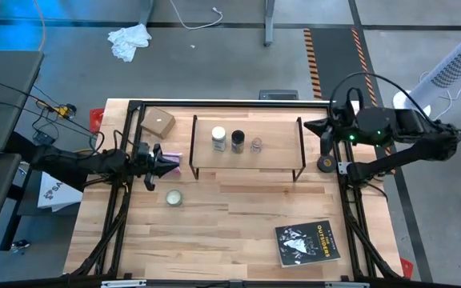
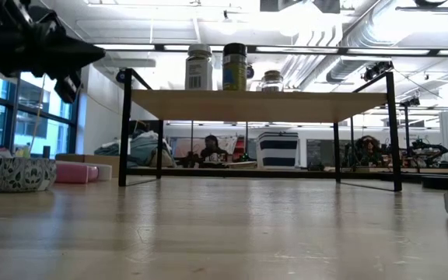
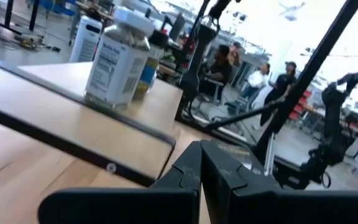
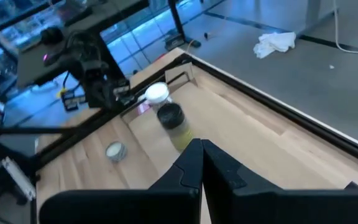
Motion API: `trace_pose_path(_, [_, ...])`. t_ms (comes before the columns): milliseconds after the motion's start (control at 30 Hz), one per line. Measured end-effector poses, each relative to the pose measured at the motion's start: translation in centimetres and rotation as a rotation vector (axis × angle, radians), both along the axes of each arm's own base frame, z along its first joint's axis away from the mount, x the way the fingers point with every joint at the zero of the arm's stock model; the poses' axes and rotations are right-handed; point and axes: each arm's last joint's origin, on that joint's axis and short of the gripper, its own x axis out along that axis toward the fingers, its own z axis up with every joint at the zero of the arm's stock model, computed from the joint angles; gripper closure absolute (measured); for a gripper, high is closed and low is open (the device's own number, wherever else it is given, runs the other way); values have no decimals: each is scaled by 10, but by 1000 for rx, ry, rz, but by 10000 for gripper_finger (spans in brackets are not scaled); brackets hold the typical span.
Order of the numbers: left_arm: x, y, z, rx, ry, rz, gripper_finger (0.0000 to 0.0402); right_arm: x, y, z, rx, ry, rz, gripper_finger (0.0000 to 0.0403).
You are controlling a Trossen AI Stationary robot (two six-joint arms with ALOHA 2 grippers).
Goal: Shelf spices
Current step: Return to Home Position
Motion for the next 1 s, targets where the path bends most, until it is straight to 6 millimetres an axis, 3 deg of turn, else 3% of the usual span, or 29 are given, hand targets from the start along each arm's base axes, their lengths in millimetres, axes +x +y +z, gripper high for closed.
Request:
trace_pose_path(233, [-5, 2, 5, 4, -60, 51, 402, -1, 19, -12, -19, 13, 52, 403])
trace_pose_path(333, [-6, 5, 7, -8, -74, 138, 402, 12, 28, -40, 30, -62, 121, 403])
trace_pose_path(500, [-7, 9, 6, -22, -71, 266, 402, 51, 39, -99, 89, -416, 429, 403])
trace_pose_path(600, [-8, 10, 6, -17, -67, 314, 402, 63, 22, -122, 59, -525, 508, 403])
trace_pose_path(700, [-8, 11, 6, -6, -62, 344, 402, 70, -5, -143, 60, -450, 604, 403])
trace_pose_path(833, [-8, 11, 7, 36, -52, 373, 402, 69, -33, -149, -3, -420, 737, 403])
trace_pose_path(1000, [-8, 11, 7, 81, -40, 380, 402, 58, -46, -159, -69, -297, 783, 403])
